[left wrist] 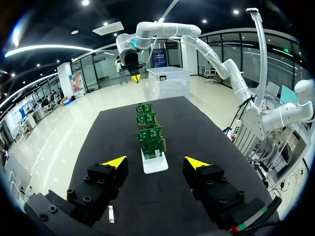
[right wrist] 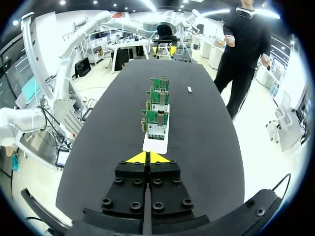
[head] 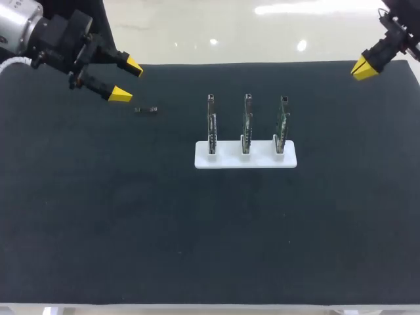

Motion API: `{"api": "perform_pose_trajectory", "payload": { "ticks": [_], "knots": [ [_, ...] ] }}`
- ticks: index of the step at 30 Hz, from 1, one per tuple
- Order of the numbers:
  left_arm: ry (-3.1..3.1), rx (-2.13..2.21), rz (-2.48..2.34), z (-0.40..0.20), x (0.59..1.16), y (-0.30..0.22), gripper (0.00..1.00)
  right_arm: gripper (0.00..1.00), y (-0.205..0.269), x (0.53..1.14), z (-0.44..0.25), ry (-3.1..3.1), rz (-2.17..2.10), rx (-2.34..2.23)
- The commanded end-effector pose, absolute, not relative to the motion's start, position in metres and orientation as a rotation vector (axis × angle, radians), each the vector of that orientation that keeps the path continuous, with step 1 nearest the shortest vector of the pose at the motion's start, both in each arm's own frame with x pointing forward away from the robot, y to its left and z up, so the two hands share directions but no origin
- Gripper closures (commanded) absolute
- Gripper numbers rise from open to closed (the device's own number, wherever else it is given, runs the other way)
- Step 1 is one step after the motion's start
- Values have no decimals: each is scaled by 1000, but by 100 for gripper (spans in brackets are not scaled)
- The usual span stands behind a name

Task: Pick up the optical module with the left hand, and insert it into the network port with the right hand.

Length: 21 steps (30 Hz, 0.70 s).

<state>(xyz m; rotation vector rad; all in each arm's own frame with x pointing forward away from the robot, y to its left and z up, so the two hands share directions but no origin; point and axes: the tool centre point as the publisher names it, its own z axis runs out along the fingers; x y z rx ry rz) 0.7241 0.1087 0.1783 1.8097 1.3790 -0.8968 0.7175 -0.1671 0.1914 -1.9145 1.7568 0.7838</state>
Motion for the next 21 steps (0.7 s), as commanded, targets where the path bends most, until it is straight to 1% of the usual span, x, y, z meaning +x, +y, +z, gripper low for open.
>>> {"api": "perform_pose_trajectory", "payload": {
  "ticks": [1, 2, 3, 4, 5, 21],
  "knots": [
    [1381, 1814, -898, 179, 725, 108, 0, 100, -166, 712, 192, 1764, 753, -1905],
    [1381, 1814, -898, 179, 725, 108, 0, 96, -166, 712, 192, 1762, 753, -1907],
    [1381, 1814, -898, 179, 725, 108, 0, 72, -166, 712, 192, 1762, 753, -1907],
    [1381, 1814, -898, 179, 725, 108, 0, 40, -166, 712, 192, 1762, 753, -1907],
    [1381, 1814, -898, 179, 725, 108, 0, 0, -166, 712, 192, 1762, 753, -1907],
    [1381, 1814, -898, 179, 725, 108, 0, 0, -166, 712, 192, 1762, 753, -1907]
  ]
}}
